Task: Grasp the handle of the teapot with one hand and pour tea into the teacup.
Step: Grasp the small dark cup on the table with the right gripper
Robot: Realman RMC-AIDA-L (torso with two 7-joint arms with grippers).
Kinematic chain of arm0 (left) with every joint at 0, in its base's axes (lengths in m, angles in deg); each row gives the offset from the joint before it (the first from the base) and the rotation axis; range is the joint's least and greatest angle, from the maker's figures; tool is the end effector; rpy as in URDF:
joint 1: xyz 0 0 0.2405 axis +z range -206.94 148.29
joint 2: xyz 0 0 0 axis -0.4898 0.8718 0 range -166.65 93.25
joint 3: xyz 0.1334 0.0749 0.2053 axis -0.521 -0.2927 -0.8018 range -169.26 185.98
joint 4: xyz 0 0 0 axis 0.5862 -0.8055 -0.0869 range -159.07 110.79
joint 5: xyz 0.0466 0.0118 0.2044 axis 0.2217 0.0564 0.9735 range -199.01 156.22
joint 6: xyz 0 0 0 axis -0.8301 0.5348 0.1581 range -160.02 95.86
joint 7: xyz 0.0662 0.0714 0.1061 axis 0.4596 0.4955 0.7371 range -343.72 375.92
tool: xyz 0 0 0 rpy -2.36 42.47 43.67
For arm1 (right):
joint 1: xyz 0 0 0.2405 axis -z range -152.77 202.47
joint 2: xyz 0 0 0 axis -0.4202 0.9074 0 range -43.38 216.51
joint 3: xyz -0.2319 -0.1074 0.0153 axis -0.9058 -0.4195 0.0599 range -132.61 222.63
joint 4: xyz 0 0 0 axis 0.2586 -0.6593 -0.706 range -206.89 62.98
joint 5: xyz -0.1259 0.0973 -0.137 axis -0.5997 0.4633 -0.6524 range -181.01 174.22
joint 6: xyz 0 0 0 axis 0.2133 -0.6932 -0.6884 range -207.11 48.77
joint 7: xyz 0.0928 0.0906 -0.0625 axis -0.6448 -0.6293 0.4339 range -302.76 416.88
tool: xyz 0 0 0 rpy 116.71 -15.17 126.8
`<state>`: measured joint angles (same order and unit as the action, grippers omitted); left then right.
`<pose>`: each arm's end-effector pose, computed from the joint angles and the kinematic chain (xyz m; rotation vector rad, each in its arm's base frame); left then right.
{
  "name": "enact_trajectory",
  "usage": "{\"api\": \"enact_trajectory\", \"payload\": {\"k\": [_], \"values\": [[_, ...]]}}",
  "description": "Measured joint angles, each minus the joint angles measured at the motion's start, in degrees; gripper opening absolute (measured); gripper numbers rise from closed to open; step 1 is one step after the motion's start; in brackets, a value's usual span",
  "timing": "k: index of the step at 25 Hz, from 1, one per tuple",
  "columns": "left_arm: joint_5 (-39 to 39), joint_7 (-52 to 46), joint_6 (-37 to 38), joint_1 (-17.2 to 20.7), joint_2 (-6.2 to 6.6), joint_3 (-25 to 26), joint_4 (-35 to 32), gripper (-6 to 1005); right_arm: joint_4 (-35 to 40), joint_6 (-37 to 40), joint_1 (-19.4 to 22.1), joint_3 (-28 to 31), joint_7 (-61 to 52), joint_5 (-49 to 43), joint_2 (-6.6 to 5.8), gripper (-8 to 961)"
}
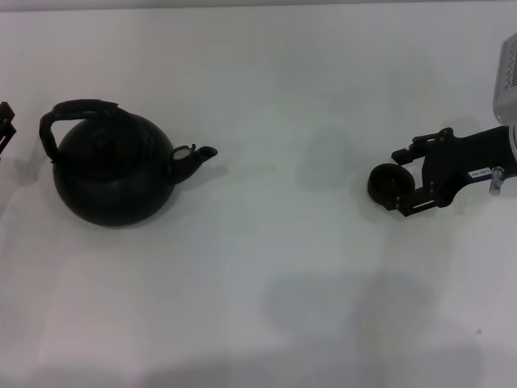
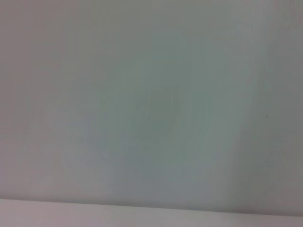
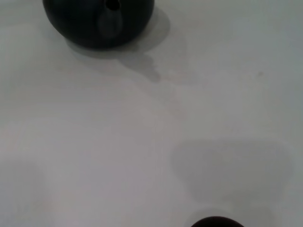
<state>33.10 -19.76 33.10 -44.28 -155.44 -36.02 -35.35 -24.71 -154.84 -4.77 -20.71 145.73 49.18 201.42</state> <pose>-0.3941 0.2759 0.0113 -1.6688 -0.7998 -0.6670 0.2863 0.3439 -0.0091 -2.8700 0.4872 -0.1329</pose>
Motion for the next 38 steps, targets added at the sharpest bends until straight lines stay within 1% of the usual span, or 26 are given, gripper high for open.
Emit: {"api": "enact_trajectory", "payload": {"k": [7,16,25,38], "values": [[0.0,0.0,-0.1,-0.5,-0.06,0.0,-0.1,727,-0.4,-1.0,-0.5,0.0,-0.2,0.0,-0.08,856],[-0.1,0.0,-0.1,-0.9,0.02,0.2,-0.2,728,-0.7,0.5,-0.2,-0.2,-0.2,-0.1,0.12,857],[-0.1,0.0,-0.1,-1.1,0.16,0.3,-0.4,729,-4.9,2.1,-1.7,-0.4,0.2,-0.1,0.27,856],[-0.1,0.0,-0.6,-1.0,0.18,0.1,-0.4,729,-4.5,1.7,-1.7,-0.5,0.3,0.3,0.35,823]]}}
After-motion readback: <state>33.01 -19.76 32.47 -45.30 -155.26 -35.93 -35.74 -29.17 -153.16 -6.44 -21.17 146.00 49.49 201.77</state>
